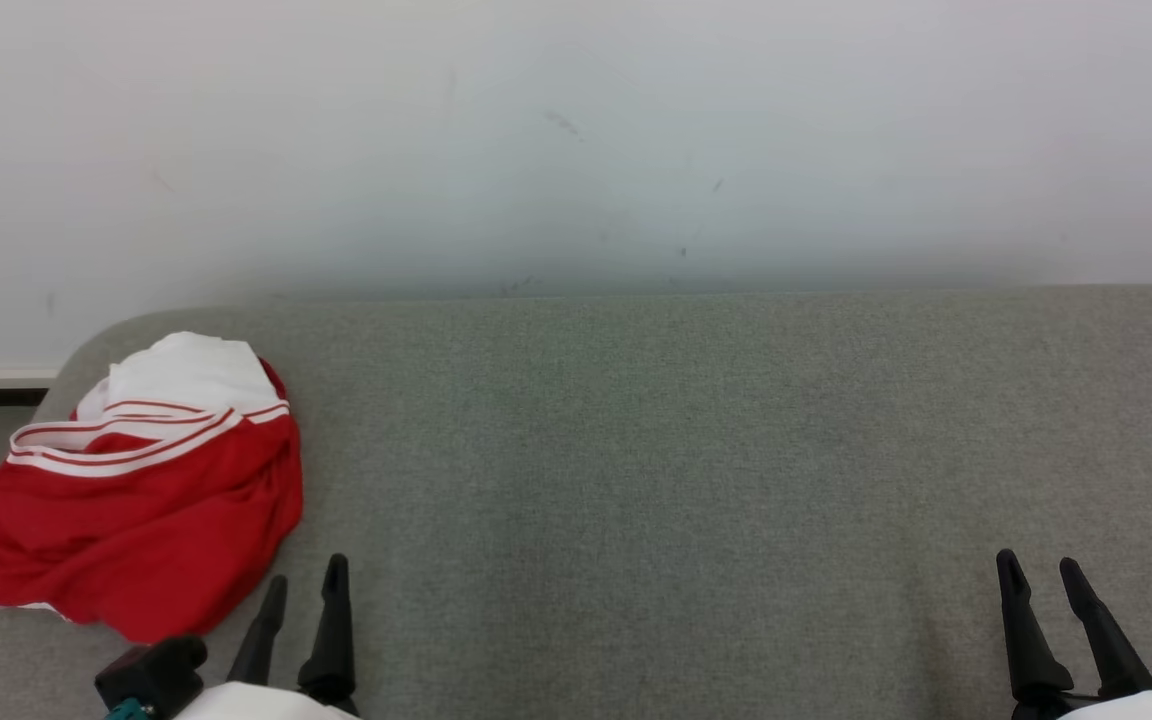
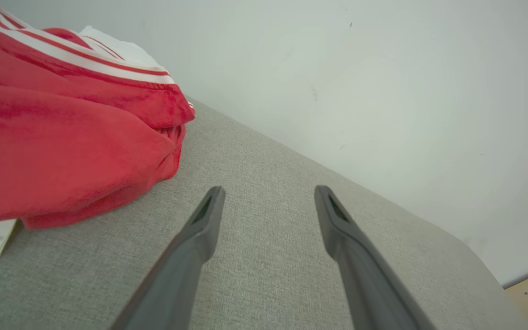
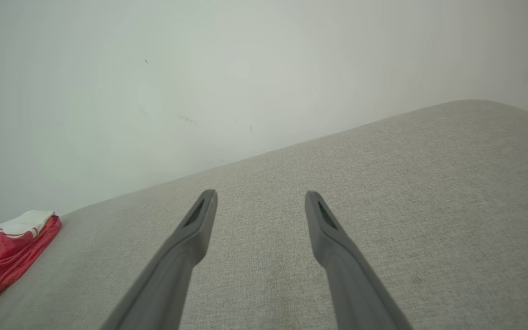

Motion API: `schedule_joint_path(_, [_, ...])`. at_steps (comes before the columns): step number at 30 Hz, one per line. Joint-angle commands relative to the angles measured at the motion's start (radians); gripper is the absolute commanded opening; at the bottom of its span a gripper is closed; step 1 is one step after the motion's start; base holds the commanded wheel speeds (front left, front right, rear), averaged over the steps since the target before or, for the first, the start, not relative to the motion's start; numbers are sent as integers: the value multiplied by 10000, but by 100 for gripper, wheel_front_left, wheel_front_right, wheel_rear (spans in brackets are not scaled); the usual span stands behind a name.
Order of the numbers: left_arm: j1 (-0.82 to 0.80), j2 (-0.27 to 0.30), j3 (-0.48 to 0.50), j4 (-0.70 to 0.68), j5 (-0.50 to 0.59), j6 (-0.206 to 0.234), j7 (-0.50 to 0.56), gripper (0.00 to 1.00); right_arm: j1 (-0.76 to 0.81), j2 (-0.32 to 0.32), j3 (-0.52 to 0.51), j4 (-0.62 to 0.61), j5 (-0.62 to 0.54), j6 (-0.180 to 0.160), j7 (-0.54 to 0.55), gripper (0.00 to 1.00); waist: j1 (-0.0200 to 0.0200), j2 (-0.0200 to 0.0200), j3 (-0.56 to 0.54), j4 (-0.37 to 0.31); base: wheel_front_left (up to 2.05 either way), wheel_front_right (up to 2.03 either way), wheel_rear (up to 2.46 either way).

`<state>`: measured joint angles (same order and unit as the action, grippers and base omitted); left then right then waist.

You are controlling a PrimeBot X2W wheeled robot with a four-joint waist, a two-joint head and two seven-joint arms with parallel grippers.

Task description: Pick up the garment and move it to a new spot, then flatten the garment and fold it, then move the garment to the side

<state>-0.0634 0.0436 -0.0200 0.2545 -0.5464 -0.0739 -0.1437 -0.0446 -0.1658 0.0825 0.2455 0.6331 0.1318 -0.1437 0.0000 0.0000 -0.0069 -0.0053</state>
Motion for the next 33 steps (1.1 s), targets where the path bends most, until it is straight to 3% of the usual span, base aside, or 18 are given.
schedule_joint_path(1, [-43, 92, -21, -80, 381, -19, -106, 100, -149, -135, 16, -40, -252, -12, -103, 100, 0, 0, -1, 3, 0, 0, 0])
schedule_joint_path(33, [238, 224, -296, 76, 3534, 149, -836, 100, 9, -60, -111, 527, -2754, -17, -830, 100, 0, 0, -68, -40, 0, 0, 0])
